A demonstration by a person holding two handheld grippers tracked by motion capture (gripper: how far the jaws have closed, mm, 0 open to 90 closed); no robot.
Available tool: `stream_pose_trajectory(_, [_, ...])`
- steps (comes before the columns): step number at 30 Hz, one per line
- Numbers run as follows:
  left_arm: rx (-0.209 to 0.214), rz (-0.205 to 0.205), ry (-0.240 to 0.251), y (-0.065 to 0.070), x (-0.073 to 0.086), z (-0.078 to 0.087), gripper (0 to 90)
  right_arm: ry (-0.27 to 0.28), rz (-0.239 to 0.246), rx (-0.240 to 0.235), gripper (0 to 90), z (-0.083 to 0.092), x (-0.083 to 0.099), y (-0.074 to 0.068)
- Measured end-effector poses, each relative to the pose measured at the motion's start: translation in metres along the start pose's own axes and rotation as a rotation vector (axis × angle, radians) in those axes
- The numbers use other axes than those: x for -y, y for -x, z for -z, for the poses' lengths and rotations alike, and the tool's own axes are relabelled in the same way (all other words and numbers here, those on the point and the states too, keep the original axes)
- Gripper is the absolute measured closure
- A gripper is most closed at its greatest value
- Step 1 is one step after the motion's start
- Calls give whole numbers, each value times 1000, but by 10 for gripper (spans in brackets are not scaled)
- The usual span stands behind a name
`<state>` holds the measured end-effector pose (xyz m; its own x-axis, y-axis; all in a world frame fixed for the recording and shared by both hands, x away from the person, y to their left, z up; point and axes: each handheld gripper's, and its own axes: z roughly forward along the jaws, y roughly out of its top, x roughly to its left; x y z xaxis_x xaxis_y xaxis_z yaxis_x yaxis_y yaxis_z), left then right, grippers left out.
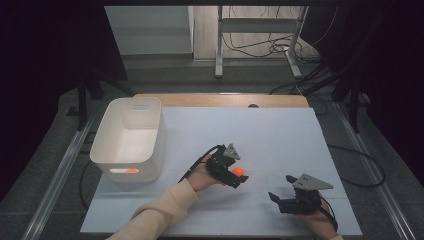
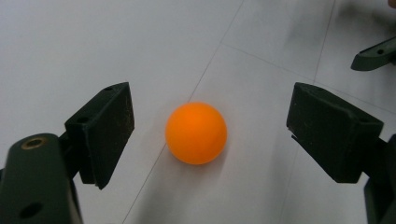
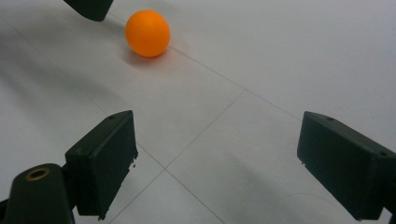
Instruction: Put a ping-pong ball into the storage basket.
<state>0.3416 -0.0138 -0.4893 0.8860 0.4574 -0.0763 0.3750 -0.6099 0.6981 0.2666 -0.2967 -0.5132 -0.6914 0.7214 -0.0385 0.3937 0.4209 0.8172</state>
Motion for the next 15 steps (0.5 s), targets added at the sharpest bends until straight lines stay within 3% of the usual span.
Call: stream_pose_trajectory(15, [-5, -3, -88, -4, 4, -16, 149, 1, 3, -3, 123, 0, 0, 0])
